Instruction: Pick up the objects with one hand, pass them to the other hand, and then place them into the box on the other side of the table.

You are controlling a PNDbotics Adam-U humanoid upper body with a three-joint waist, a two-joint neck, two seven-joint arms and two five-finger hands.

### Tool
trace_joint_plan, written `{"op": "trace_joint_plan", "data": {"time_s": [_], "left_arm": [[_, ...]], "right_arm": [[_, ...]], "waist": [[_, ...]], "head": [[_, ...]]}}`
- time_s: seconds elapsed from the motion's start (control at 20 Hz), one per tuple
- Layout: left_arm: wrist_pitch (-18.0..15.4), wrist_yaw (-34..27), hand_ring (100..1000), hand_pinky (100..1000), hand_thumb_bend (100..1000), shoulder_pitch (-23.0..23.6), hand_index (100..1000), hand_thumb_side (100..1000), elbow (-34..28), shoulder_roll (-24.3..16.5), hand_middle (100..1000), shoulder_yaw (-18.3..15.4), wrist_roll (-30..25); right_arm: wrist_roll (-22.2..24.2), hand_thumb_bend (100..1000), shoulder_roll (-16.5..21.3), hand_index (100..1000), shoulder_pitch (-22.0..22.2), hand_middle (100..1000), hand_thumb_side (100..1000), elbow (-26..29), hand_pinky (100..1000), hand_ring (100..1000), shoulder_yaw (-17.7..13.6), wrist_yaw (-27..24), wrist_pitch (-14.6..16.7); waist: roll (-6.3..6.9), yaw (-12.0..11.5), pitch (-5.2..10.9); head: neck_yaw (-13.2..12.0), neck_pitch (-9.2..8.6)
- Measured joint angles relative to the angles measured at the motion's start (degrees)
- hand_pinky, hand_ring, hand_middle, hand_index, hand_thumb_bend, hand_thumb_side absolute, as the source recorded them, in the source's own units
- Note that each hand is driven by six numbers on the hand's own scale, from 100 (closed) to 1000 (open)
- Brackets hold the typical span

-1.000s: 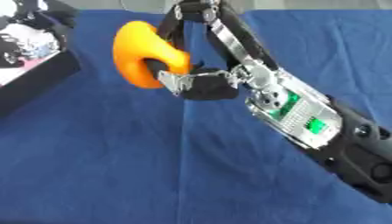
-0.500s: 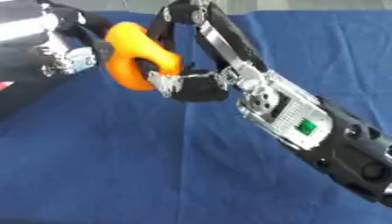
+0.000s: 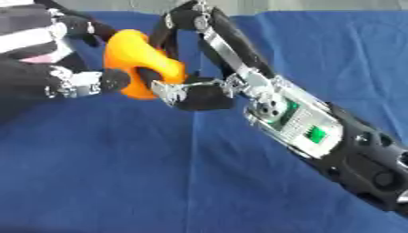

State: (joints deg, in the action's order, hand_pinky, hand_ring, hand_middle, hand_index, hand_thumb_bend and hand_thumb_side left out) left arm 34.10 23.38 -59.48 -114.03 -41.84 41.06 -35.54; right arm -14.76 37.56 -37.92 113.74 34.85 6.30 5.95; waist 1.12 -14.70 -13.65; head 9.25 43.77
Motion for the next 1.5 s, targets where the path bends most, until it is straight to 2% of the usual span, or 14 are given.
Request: {"op": "trace_joint_plan", "data": {"time_s": [0.2, 0.25, 0.35, 0.4, 0.5, 0.6, 0.65, 0.7, 0.95, 1.2, 1.3, 1.35, 1.45, 1.5], "left_arm": [[-1.10, 3.17, 808, 869, 459, -0.26, 876, 1000, -0.01, 1.13, 781, 0.47, -1.12], [-1.07, 3.60, 781, 853, 380, -0.40, 845, 954, -0.01, 1.38, 744, 0.47, -1.09], [-0.44, 3.83, 756, 838, 295, -0.46, 802, 865, -0.07, 1.89, 697, 0.47, -0.46], [0.10, 3.70, 721, 821, 200, -0.47, 744, 731, -0.18, 2.18, 646, 0.47, 0.08], [1.48, 2.75, 699, 813, 119, -0.52, 695, 590, -0.57, 2.81, 615, 0.46, 1.45], [3.05, 1.26, 654, 800, 100, -0.52, 641, 393, -0.81, 3.15, 565, 0.46, 3.03], [3.89, 0.46, 628, 792, 100, -0.52, 605, 225, -0.87, 3.15, 533, 0.46, 3.87], [4.64, -0.37, 623, 790, 100, -0.52, 589, 183, -0.90, 3.16, 522, 0.46, 4.62], [6.74, -3.99, 618, 793, 100, -0.48, 547, 191, -0.82, 3.15, 507, 0.88, 6.72], [7.19, -5.56, 567, 773, 100, -0.47, 447, 223, -0.73, 3.15, 433, 1.22, 7.17], [7.49, -5.59, 549, 764, 100, -0.47, 434, 208, -0.70, 3.15, 407, 1.30, 7.46], [7.65, -5.49, 549, 764, 100, -0.47, 434, 208, -0.68, 3.15, 407, 1.37, 7.62], [7.88, -5.07, 536, 754, 100, -0.45, 424, 198, -0.60, 3.13, 385, 1.49, 7.85], [7.95, -4.69, 528, 750, 100, -0.40, 416, 195, -0.49, 3.07, 374, 1.49, 7.92]], "right_arm": [[0.44, 202, -0.09, 521, -0.14, 296, 100, 0.00, 747, 547, 0.52, 0.06, 1.16], [0.53, 209, -0.15, 520, -0.15, 294, 100, 0.00, 745, 545, 0.61, 0.06, 1.47], [0.61, 217, -0.26, 519, -0.15, 293, 100, -0.01, 744, 544, 0.68, 0.06, 1.97], [0.63, 222, -0.31, 518, -0.15, 292, 100, -0.03, 742, 542, 0.75, 0.06, 2.15], [0.57, 225, -0.38, 517, -0.15, 291, 100, -0.23, 741, 541, 0.88, 0.18, 2.45], [0.53, 228, -0.39, 516, -0.14, 290, 100, -0.42, 740, 539, 0.91, 0.23, 2.79], [0.47, 230, -0.39, 516, -0.13, 290, 100, -0.42, 740, 539, 0.92, 0.23, 2.97], [0.47, 231, -0.39, 516, -0.10, 290, 100, -0.44, 740, 539, 0.92, 0.26, 3.09], [0.36, 231, -0.33, 518, 0.62, 295, 100, -0.54, 741, 542, 1.06, 0.89, 4.10], [0.31, 196, -0.29, 532, 1.21, 322, 100, -0.38, 747, 549, 1.30, 2.22, 5.40], [0.28, 258, -0.17, 554, 1.38, 344, 100, -0.38, 751, 557, 1.30, 3.08, 5.79], [0.26, 258, -0.07, 554, 1.54, 344, 100, -0.38, 751, 557, 1.30, 3.49, 5.89], [0.13, 506, 0.07, 671, 1.69, 462, 100, -0.37, 779, 632, 1.30, 4.19, 5.96], [0.11, 710, 0.12, 762, 1.74, 548, 112, -0.37, 809, 711, 1.30, 4.67, 5.88]], "waist": [[0.00, 0.00, 0.00], [0.00, 0.00, 0.00], [0.00, 0.00, 0.00], [0.00, 0.01, 0.00], [0.00, 0.02, 0.00], [0.00, 0.02, 0.00], [0.00, 0.03, 0.00], [0.00, 0.03, 0.00], [0.00, 0.06, 0.00], [0.00, 0.07, 0.00], [0.00, 0.10, 0.00], [0.00, 0.13, 0.00], [0.00, 0.18, 0.00], [0.00, 0.19, 0.00]], "head": [[-0.02, 0.00], [-0.03, 0.00], [-0.05, 0.00], [-0.06, 0.00], [-0.09, 0.00], [-0.17, 0.00], [-0.22, 0.00], [-0.25, 0.00], [-0.32, 0.00], [-0.48, 0.00], [-0.52, 0.00], [-0.54, 0.00], [-0.56, 0.00], [-0.56, 0.00]]}}
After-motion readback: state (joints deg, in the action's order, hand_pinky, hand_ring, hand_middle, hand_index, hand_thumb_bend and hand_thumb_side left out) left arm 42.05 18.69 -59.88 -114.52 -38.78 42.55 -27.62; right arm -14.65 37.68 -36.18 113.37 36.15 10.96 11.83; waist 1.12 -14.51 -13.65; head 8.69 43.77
